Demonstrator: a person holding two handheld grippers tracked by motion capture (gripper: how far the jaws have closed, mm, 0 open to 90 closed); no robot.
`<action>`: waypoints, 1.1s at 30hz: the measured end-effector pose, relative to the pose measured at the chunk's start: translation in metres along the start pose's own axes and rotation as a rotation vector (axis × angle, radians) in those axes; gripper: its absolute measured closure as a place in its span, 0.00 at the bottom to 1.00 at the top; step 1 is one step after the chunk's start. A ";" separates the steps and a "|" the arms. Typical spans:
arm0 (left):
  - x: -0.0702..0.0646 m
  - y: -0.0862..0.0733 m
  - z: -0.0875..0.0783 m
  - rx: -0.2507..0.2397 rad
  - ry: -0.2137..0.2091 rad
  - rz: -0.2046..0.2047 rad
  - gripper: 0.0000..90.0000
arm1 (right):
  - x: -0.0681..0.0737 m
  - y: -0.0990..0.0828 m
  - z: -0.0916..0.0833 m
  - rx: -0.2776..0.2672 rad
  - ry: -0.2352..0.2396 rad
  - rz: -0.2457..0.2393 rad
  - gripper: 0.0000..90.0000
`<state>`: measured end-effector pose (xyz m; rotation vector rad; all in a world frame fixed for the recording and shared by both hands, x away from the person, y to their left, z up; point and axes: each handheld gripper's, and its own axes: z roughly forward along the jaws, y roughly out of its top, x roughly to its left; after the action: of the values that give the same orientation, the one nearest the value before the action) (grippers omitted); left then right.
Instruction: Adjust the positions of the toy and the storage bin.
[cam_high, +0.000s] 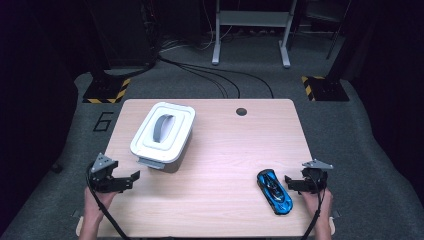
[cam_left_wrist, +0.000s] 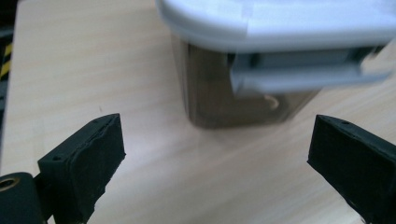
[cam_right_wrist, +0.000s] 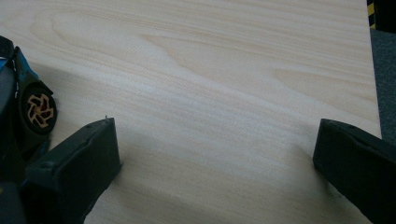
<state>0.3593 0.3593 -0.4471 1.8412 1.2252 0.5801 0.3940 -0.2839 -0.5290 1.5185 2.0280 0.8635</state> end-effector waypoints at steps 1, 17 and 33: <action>0.001 0.010 -0.003 -0.002 -0.006 0.012 0.04 | 0.000 0.000 0.000 0.000 0.000 0.000 0.00; 0.024 0.077 0.035 0.055 -0.094 -0.006 0.04 | 0.000 0.000 0.000 -0.002 -0.004 0.000 0.01; 0.015 0.074 0.052 0.069 -0.138 -0.005 0.20 | -0.001 -0.001 -0.001 -0.005 -0.009 -0.003 0.02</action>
<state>0.4426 0.3394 -0.4152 1.9019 1.1702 0.4053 0.3933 -0.2851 -0.5288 1.5140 2.0197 0.8581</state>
